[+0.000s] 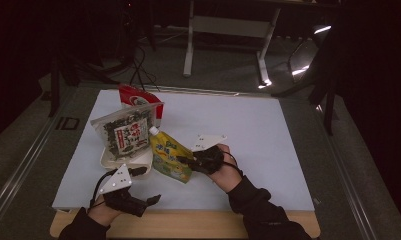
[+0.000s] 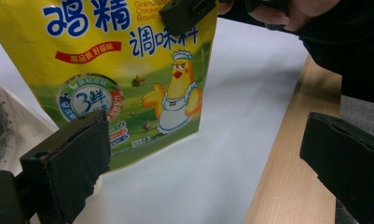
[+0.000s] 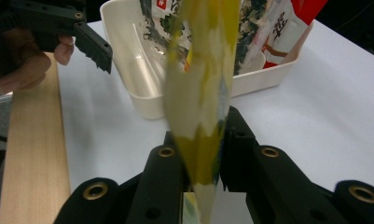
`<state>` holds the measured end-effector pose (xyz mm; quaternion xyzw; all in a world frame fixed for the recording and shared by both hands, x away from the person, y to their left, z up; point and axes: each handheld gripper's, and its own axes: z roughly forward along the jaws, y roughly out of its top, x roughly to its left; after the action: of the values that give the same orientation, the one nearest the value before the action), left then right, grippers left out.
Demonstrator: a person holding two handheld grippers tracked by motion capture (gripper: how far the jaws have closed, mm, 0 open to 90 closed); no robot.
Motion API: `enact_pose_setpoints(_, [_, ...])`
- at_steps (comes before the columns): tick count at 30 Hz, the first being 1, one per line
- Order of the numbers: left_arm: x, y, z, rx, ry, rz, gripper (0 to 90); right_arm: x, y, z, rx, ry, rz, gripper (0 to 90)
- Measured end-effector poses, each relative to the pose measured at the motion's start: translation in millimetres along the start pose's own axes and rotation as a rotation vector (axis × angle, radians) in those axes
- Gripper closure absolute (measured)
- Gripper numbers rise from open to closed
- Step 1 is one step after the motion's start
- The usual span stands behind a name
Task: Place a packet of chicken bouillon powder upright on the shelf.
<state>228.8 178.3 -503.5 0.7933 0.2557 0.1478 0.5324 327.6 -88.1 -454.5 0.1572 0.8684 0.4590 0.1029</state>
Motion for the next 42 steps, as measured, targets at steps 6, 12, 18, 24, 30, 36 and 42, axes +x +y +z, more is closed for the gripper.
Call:
enact_pose_setpoints(6, [-3.4, -0.9, 0.6, 0.003, -0.008, 0.005, 2.5, 0.9, 0.3, 1.1, 0.003, 0.031, 0.005, 87.4])
enact_pose_setpoints(12, [-4.7, -2.1, 0.0, 0.003, -0.01, 0.009, 2.5, 3.5, 1.8, 1.2, 0.009, 0.037, -0.015, 90.0])
enact_pose_setpoints(18, [-5.7, -3.3, 0.0, 0.002, -0.017, 0.015, 2.5, 1.8, 5.5, -4.5, -0.011, 0.043, -0.021, 90.0])
enact_pose_setpoints(24, [-6.3, -4.1, -0.5, 0.009, -0.041, 0.025, 2.5, 2.8, 16.4, -16.4, -0.031, 0.046, -0.057, 90.0])
enact_pose_setpoints(30, [-8.0, -4.7, 1.1, 0.019, -0.056, 0.036, 2.6, 2.5, 28.9, -26.8, -0.052, 0.048, -0.082, 90.0])
enact_pose_setpoints(36, [-10.8, -5.4, 3.7, 0.026, -0.086, 0.046, 2.5, 3.6, 44.7, -33.8, -0.082, 0.065, -0.117, 90.0])
enact_pose_setpoints(42, [-12.3, -6.6, 4.7, 0.028, -0.1, 0.048, 2.5, 7.0, 62.7, -36.2, -0.104, 0.095, -0.161, 90.0])
